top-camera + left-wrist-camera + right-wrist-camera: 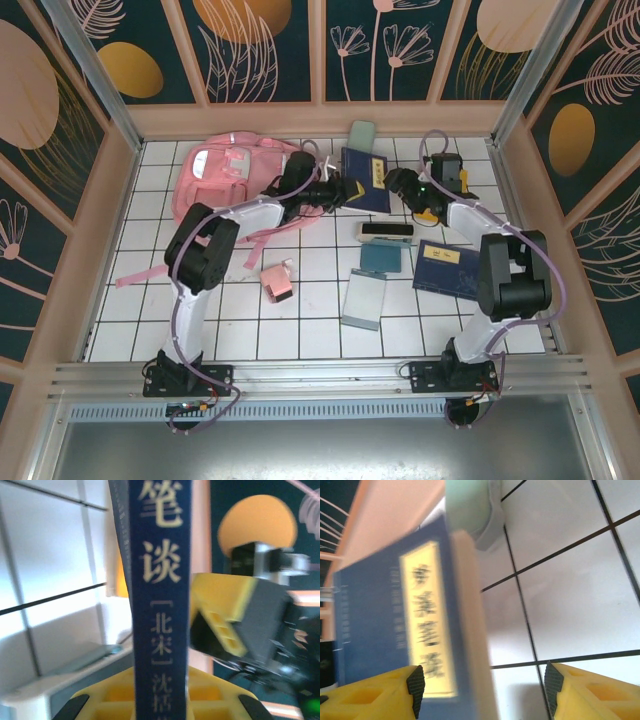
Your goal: Pack books, pencil case, and school supplies into a backpack
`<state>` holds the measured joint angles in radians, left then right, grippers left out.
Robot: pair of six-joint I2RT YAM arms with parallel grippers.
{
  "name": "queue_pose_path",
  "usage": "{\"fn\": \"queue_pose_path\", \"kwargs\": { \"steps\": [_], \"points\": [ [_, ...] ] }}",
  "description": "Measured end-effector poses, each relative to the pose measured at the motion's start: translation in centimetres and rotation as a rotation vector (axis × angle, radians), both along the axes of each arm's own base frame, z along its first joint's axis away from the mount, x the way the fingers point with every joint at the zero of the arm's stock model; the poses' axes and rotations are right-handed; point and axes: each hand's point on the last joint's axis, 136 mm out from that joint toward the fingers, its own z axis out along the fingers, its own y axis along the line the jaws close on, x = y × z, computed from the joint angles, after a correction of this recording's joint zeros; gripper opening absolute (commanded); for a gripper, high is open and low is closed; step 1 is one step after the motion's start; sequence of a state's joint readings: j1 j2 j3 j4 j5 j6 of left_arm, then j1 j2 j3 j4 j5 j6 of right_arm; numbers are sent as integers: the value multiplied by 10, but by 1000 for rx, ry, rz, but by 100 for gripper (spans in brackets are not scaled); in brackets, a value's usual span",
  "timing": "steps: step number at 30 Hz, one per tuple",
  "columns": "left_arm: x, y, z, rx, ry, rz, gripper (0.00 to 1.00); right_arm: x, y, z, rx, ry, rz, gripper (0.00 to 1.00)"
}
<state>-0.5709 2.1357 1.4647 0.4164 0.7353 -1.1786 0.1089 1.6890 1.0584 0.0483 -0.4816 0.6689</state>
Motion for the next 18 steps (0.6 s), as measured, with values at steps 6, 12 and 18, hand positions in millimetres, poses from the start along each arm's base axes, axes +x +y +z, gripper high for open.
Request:
{"fn": "queue_pose_path", "kwargs": {
  "steps": [6, 12, 18],
  "points": [
    [-14, 4, 46, -96, -76, -33, 0, -9, 13, 13, 192, -21, 74, 64],
    [-26, 8, 37, -97, -41, -56, 0, -18, 32, 41, 367, -86, 170, 65],
    [-30, 11, 33, -95, -32, -64, 0, -24, 41, 57, 456, -105, 217, 30]
  ]
}}
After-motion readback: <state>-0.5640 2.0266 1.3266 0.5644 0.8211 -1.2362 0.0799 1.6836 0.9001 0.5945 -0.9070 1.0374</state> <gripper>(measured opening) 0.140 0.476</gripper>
